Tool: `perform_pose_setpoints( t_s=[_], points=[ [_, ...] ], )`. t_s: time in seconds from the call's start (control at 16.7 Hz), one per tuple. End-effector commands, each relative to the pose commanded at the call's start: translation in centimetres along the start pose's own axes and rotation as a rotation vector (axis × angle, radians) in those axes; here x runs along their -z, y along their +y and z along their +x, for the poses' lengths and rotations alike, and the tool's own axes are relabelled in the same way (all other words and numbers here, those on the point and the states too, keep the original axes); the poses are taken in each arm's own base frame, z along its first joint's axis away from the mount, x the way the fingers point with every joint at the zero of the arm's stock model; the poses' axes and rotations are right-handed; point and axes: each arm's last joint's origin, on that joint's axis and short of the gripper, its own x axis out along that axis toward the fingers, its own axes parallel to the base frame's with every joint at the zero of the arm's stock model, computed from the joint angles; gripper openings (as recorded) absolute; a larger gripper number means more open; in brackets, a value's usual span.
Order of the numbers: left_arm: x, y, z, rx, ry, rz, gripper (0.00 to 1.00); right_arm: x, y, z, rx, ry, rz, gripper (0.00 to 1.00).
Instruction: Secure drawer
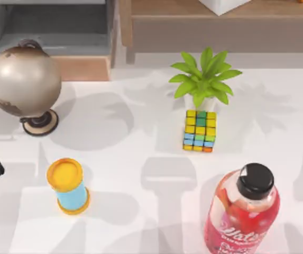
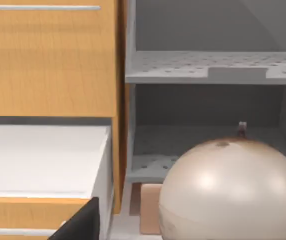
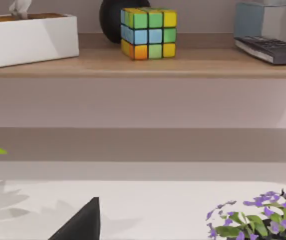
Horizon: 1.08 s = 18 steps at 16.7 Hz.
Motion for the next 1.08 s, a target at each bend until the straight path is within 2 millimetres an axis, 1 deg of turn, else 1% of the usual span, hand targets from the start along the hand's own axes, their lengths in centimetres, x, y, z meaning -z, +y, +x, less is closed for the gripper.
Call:
perform_pose_setpoints(
  t_s=[0.18, 0.36, 0.54, 0.66, 0.84, 1.08],
  points=[
    [-1.9, -1.2, 2.1, 0.003, 0.01, -0.003, 1.0, 0.0, 0.0, 0.0, 0.0, 0.0, 0.0, 1.0],
    [-3.1, -3.2, 4.7, 0.005, 0.023, -0.002, 1.0, 0.0, 0.0, 0.0, 0.0, 0.0, 0.0, 1.0],
    [-3.5, -5.5, 7.3, 0.007, 0.035, 0.002, 1.0, 0.0, 0.0, 0.0, 0.0, 0.0, 0.0, 1.0],
    [-3.5, -6.8, 8.5, 0.007, 0.037, 0.004, 1.0, 0.0, 0.0, 0.0, 0.0, 0.0, 0.0, 1.0],
    [-3.4, -8.1, 9.5, 0.006, 0.034, 0.004, 1.0, 0.0, 0.0, 0.0, 0.0, 0.0, 0.0, 1.0],
    [-3.4, -8.2, 9.6, 0.006, 0.034, 0.003, 1.0, 0.0, 0.0, 0.0, 0.0, 0.0, 0.0, 1.0]
  ],
)
